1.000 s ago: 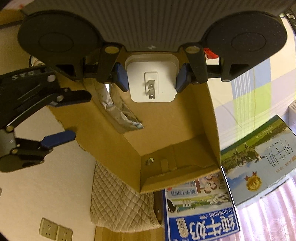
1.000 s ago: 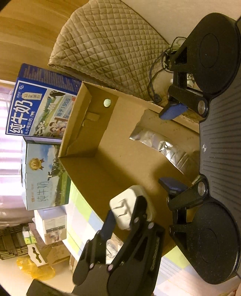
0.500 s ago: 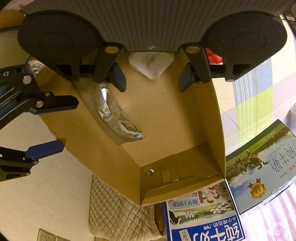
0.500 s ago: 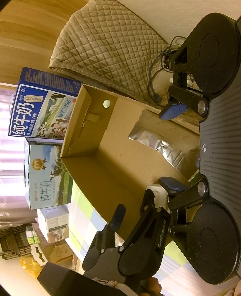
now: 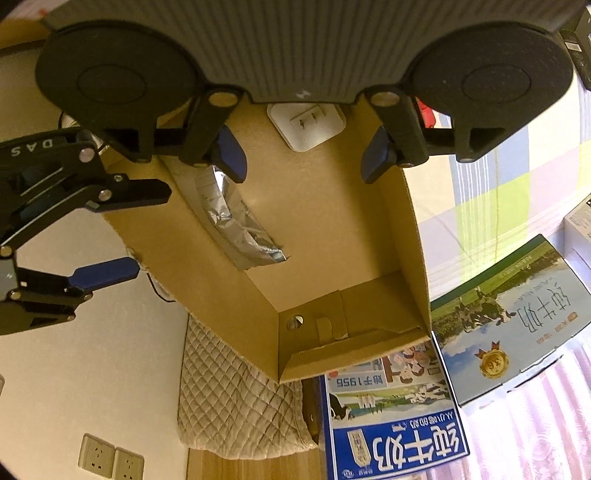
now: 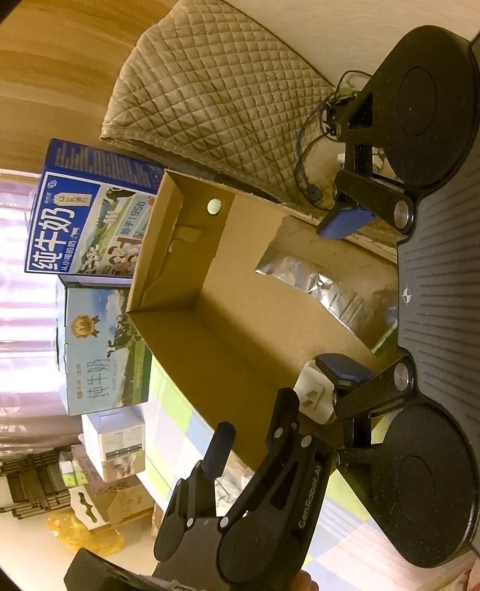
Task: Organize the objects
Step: 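Release the foil bag with the right gripper while the left gripper drops the adapter into the box, then move both grippers back over the table toward the hair tie and toy car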
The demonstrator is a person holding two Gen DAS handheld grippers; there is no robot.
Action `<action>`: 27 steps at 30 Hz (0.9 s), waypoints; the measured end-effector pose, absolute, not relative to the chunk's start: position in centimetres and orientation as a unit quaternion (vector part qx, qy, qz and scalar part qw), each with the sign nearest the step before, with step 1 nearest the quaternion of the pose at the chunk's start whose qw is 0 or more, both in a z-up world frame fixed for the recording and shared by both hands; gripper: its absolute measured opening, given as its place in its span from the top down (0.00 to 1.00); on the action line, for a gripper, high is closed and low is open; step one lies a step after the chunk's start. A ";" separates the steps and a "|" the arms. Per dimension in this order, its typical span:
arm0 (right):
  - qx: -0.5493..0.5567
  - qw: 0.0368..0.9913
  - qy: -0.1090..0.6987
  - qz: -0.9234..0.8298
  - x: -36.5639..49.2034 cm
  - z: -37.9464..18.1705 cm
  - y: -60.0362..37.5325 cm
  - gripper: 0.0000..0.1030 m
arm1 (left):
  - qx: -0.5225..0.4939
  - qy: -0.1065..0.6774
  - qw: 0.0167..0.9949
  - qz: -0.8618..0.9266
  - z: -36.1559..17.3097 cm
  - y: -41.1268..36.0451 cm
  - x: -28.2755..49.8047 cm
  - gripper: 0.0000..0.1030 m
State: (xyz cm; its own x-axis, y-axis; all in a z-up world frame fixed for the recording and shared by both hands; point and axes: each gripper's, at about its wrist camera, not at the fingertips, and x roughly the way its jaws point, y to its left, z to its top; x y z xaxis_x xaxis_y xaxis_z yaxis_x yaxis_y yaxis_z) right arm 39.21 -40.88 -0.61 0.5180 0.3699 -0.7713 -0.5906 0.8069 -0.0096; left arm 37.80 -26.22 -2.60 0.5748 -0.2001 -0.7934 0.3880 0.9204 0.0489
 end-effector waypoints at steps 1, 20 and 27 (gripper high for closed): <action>-0.135 0.861 0.402 0.280 39.1 -0.5 -40.9 0.36 | 0.108 0.428 0.882 -0.166 -2.4 -26.1 37.5 0.37; -0.069 0.884 0.379 0.264 33.4 2.3 -39.7 0.36 | 0.058 0.382 0.913 -0.133 2.1 -18.8 30.9 0.32; -0.048 0.887 0.383 0.254 30.4 2.6 -37.2 0.36 | 0.041 0.380 0.915 -0.131 2.3 -14.5 28.2 0.32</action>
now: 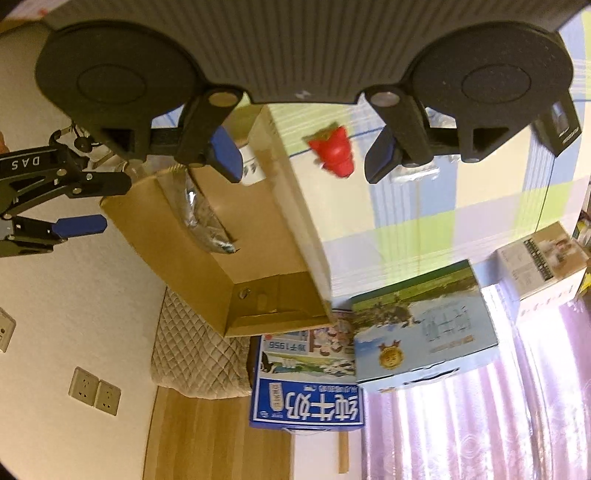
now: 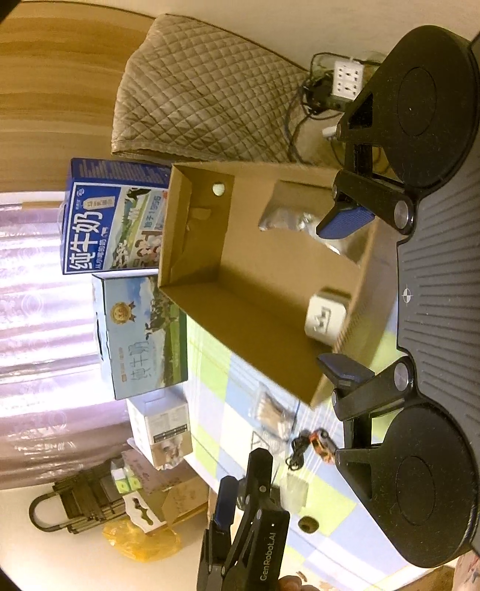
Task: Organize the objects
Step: 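Move both grippers back over the table toward the hair tie and toy car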
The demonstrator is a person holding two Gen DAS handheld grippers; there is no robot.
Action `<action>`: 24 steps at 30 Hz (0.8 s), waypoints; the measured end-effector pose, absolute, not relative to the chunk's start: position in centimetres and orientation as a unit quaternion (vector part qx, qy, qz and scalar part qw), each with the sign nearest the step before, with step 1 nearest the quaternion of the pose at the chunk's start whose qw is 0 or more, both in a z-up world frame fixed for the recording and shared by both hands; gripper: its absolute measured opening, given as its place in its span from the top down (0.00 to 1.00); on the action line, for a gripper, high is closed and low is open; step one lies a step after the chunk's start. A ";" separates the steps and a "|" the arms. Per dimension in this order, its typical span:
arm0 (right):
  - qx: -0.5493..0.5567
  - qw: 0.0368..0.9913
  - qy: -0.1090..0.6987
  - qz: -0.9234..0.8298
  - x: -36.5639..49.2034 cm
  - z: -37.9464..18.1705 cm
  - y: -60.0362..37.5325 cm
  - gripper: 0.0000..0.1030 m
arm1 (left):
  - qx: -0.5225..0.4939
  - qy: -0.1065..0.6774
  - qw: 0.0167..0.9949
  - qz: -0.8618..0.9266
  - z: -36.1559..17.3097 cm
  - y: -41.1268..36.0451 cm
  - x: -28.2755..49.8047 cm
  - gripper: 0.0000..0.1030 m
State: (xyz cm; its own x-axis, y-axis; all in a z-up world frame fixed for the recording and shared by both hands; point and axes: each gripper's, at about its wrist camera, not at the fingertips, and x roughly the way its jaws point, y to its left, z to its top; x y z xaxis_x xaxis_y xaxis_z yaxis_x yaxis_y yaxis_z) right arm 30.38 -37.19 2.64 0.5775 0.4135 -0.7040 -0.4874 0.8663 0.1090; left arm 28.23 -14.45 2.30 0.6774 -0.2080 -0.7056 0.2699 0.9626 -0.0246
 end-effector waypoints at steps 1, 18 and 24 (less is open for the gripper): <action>-0.045 0.887 0.384 0.254 29.9 2.7 -36.7 0.36 | 0.039 0.381 0.914 -0.130 2.3 -13.8 27.9 0.32; -0.020 0.872 0.399 0.282 25.0 1.3 -27.1 0.36 | 0.015 0.405 0.909 -0.095 0.8 -3.4 23.2 0.32; -0.015 0.866 0.413 0.283 24.3 0.0 -24.5 0.36 | 0.003 0.412 0.908 -0.078 0.2 0.0 22.4 0.32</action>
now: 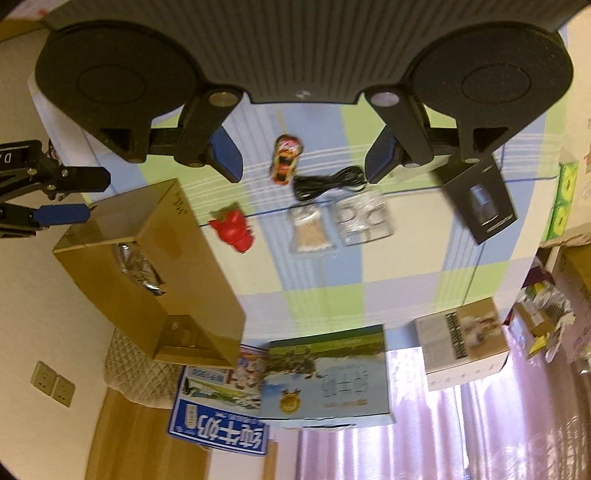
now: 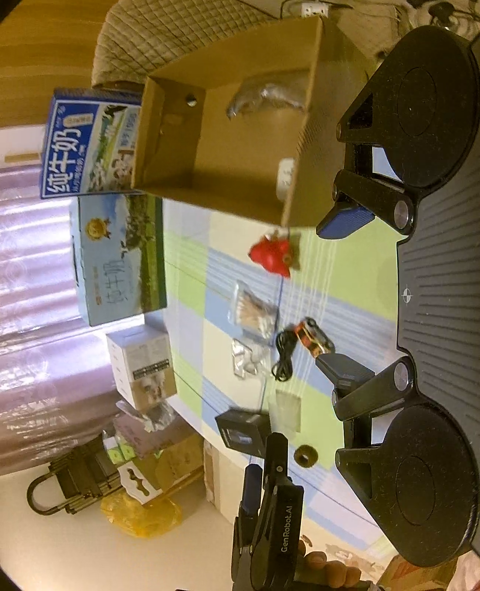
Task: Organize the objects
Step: 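Move both grippers back over the table toward the hair tie and toy car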
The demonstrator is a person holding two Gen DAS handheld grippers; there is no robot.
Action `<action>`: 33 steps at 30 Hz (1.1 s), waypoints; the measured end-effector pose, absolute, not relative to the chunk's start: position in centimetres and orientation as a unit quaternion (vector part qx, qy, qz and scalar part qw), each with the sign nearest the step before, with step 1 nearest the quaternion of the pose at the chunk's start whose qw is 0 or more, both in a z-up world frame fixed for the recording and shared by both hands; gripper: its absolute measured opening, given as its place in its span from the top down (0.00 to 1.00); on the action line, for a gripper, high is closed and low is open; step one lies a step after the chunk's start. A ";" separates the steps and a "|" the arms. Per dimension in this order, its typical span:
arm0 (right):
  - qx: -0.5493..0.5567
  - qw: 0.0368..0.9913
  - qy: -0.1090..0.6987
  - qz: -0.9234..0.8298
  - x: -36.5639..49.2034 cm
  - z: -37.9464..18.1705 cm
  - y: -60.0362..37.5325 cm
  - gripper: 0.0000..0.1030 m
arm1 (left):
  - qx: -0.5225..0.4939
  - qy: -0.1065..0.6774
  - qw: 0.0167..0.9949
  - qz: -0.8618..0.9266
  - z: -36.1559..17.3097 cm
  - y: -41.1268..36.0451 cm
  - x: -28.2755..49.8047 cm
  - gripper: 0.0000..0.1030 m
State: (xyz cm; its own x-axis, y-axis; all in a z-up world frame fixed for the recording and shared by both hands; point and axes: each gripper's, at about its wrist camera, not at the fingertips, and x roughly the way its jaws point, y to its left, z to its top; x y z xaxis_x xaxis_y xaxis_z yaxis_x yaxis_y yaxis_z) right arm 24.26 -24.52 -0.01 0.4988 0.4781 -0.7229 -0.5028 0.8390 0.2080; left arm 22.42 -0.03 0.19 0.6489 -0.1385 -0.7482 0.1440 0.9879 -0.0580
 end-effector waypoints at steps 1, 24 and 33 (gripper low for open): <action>-0.015 0.864 0.416 0.283 24.2 -0.3 -24.0 0.36 | 0.002 0.413 0.908 -0.075 0.1 0.6 22.3 0.32; -0.019 0.847 0.450 0.283 24.7 -7.0 -14.3 0.36 | -0.027 0.459 0.888 0.000 -4.8 12.3 20.3 0.32; -0.039 0.848 0.449 0.279 26.2 -9.1 -13.1 0.36 | -0.035 0.479 0.877 0.017 -7.2 14.5 20.9 0.33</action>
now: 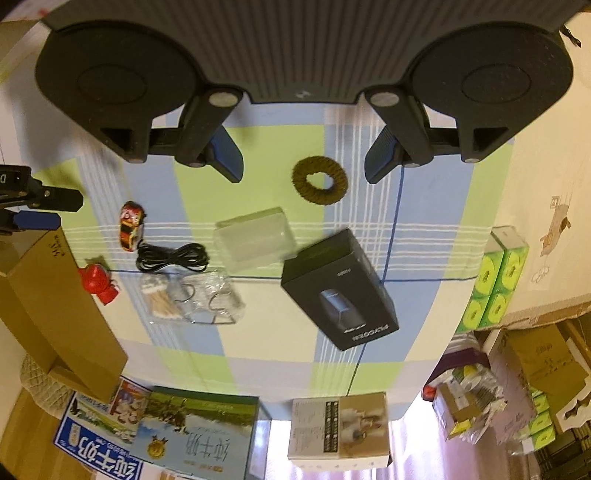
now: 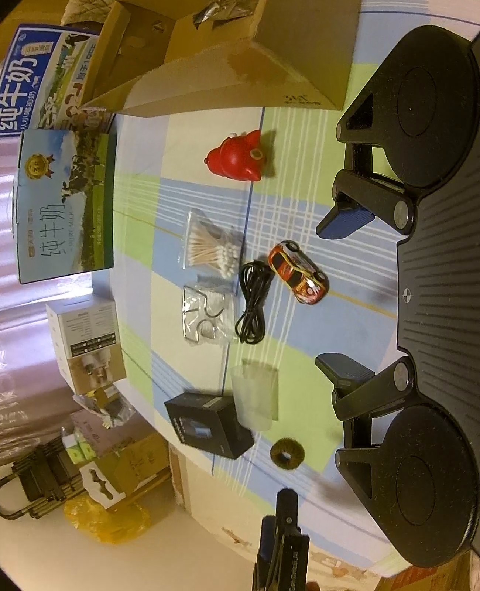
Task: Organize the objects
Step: 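Move both grippers back over the table toward the hair tie and toy car, then grasp the brown hair tie with the left gripper while the right gripper grasps the toy race car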
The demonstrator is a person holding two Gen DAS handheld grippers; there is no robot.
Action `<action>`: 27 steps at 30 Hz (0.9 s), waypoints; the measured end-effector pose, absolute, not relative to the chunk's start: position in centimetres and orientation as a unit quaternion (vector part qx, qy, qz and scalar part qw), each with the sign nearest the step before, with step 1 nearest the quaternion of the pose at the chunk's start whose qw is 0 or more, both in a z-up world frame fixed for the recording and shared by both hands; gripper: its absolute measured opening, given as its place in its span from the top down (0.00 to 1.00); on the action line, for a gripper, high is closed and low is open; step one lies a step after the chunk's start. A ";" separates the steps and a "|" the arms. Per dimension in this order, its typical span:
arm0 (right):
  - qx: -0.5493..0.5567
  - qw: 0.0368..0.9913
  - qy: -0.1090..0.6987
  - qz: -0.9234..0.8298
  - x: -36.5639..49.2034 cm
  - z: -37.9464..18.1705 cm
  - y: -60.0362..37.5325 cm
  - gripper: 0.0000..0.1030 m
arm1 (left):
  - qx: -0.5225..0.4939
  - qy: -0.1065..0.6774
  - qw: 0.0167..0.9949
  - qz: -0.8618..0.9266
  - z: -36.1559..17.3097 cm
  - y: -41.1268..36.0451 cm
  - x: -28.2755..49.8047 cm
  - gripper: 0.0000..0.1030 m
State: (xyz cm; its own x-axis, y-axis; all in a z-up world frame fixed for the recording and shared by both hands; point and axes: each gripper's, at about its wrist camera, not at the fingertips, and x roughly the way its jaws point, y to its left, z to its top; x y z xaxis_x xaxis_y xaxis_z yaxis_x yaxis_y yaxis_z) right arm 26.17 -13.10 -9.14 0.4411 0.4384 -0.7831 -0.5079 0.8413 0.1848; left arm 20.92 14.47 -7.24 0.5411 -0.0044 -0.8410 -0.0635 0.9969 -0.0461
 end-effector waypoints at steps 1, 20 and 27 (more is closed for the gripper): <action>-0.042 0.848 0.448 0.281 26.4 -9.4 -13.0 0.36 | -0.037 0.480 0.876 0.018 -7.5 14.6 21.1 0.33; -0.195 0.803 0.414 0.382 31.0 -15.7 -11.6 0.36 | -0.050 0.512 0.856 0.043 -10.8 15.8 22.4 0.33; -0.198 0.793 0.400 0.415 32.5 -16.4 -11.3 0.36 | -0.051 0.521 0.851 0.051 -11.4 16.0 22.5 0.33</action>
State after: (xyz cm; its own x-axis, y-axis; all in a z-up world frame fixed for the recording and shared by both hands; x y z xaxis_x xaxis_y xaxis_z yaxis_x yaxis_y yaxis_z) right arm 32.46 -11.29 -16.43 0.3365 0.4989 -0.7986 -0.8163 0.5774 0.0168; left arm 22.48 15.95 -11.37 0.4524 0.0343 -0.8912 -0.1395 0.9897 -0.0327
